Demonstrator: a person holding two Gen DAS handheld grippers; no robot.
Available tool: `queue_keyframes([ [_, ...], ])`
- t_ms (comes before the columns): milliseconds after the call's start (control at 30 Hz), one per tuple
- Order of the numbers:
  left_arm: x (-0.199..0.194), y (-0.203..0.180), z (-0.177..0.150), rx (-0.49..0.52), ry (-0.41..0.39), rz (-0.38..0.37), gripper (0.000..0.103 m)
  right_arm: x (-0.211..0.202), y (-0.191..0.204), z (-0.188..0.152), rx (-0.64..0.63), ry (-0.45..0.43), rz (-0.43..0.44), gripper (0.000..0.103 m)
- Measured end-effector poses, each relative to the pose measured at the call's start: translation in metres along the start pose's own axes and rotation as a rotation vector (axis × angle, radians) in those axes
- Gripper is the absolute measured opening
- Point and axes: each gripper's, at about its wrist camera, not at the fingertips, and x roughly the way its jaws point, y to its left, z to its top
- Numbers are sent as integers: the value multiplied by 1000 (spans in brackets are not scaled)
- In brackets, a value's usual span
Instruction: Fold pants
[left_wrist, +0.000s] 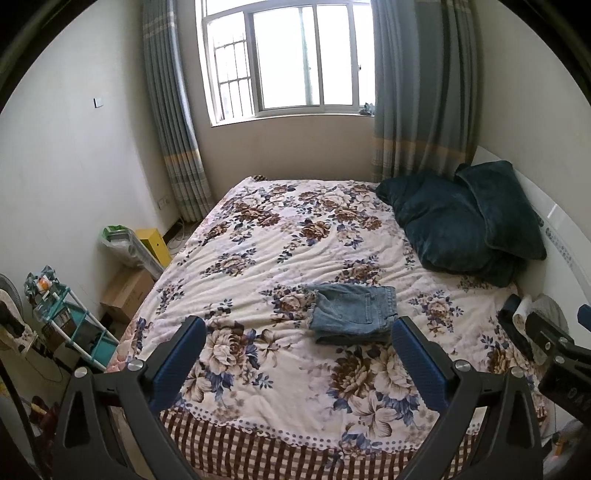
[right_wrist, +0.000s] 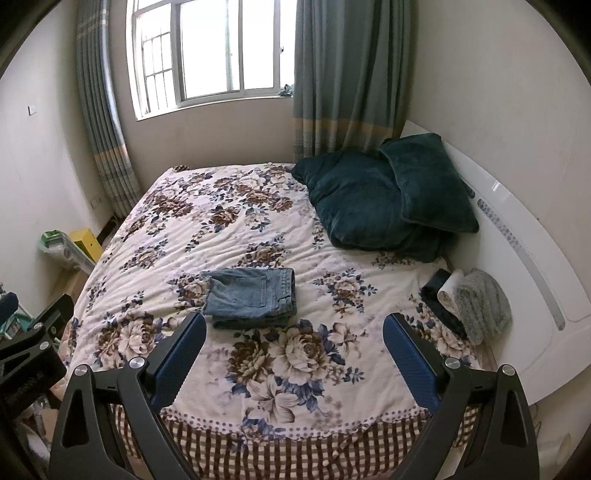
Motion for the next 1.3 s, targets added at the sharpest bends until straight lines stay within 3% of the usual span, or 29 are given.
queue_keyframes([
  [1300,-4,3,3,-8,-1,8,103,3,5,7,-13,4,22,99],
])
